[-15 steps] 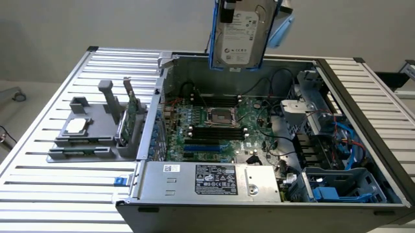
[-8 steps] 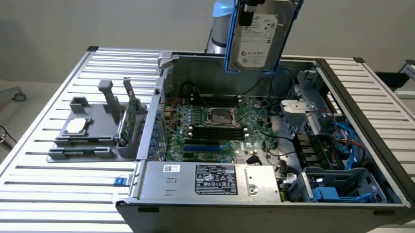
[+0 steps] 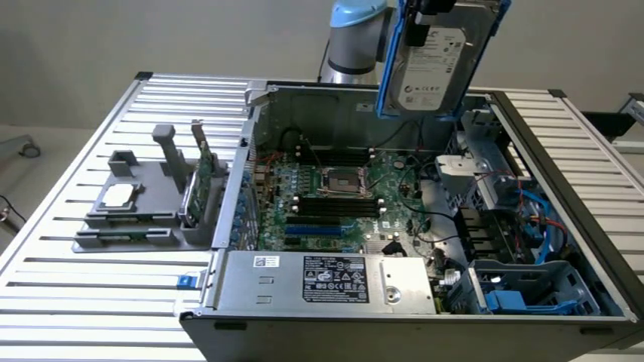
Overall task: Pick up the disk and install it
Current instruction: 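Pick up the disk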
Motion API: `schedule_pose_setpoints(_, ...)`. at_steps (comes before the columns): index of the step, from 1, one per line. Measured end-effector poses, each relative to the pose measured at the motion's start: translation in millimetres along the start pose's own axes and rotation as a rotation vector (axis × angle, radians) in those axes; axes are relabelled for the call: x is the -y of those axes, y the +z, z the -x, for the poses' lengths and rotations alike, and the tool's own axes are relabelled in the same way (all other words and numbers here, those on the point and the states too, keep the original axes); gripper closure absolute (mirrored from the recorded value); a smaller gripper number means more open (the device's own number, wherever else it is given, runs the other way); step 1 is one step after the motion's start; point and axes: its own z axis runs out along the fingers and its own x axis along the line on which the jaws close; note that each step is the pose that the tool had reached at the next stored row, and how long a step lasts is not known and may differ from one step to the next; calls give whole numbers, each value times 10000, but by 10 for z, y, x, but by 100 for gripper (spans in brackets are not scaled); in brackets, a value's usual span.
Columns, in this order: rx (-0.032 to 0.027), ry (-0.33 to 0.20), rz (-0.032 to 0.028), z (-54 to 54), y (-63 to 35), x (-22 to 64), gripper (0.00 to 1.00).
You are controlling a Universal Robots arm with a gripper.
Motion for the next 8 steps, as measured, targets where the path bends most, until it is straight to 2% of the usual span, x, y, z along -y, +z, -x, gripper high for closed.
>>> schedule_pose_setpoints(6, 33, -1, -3, -114, -12, 263, 67)
schedule_pose_setpoints(8, 47, -2, -4, -159, -15, 327, 67)
